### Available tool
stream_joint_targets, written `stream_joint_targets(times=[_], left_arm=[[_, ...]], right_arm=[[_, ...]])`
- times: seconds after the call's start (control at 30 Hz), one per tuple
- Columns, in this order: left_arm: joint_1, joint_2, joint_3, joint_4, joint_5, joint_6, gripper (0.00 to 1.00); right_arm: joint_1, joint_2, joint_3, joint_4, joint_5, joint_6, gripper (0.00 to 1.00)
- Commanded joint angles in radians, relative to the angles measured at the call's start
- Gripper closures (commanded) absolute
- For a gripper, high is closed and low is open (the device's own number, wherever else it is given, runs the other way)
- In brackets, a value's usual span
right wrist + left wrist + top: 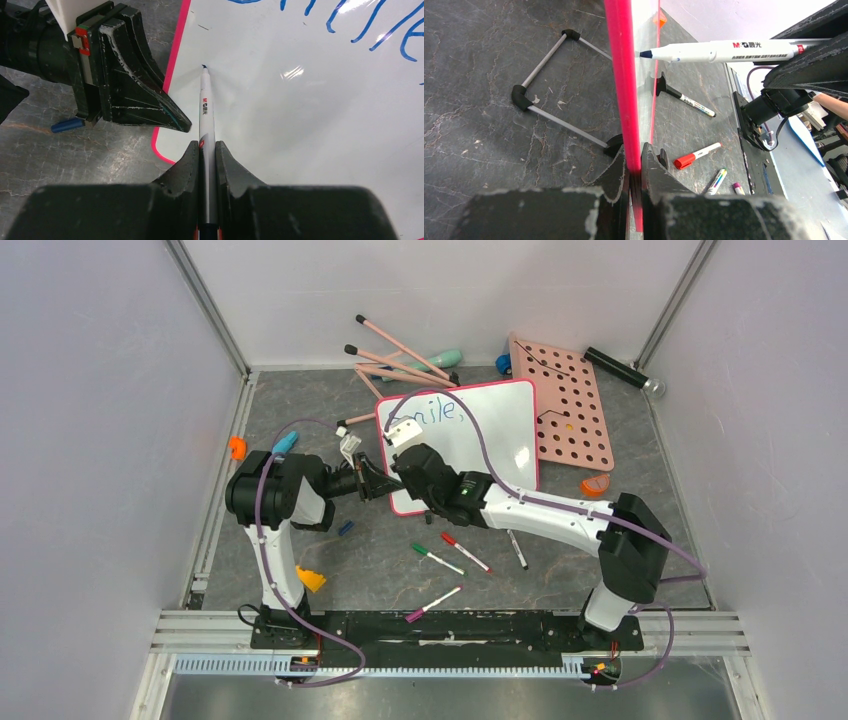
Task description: Write a sentence on the whiteboard
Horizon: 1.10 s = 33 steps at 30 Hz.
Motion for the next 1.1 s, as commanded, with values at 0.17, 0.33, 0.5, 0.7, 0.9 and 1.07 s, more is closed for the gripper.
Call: stream_joint_targets(times=[0.17,0.33,0.5,0.7,0.9,1.07], left_arm=[[0.005,0.06,-0.003,0.041,-0.059,0.259,0.97],[0.005,0.06,-0.003,0.041,-0.059,0.259,0.97],[0.006,0.061,-0.004,0.041,-0.06,0.259,0.97],[0.007,0.06,-0.003,0.041,-0.059,0.257,0.97],[0.006,0.06,-0.003,0.041,-0.059,0.258,0.97],[0.007,0.06,-0.003,0.041,-0.059,0.259,0.97]], right_arm=[[0.004,0.035,0.083,-0.012,0.076,-0.013,1.0],[0.003,0.048,0.091,-0.016,0.084,-0.018,1.0],[0.003,0.059,0.097,-0.02,0.057,-0.022,1.0],[0.003,0.068,0.096,-0.03,0.019,-0.029,1.0],[0.003,0.059,0.076,-0.046,0.02,-0.033,1.0],[0.003,0.03,0.043,-0.046,0.059,-0.027,1.0]])
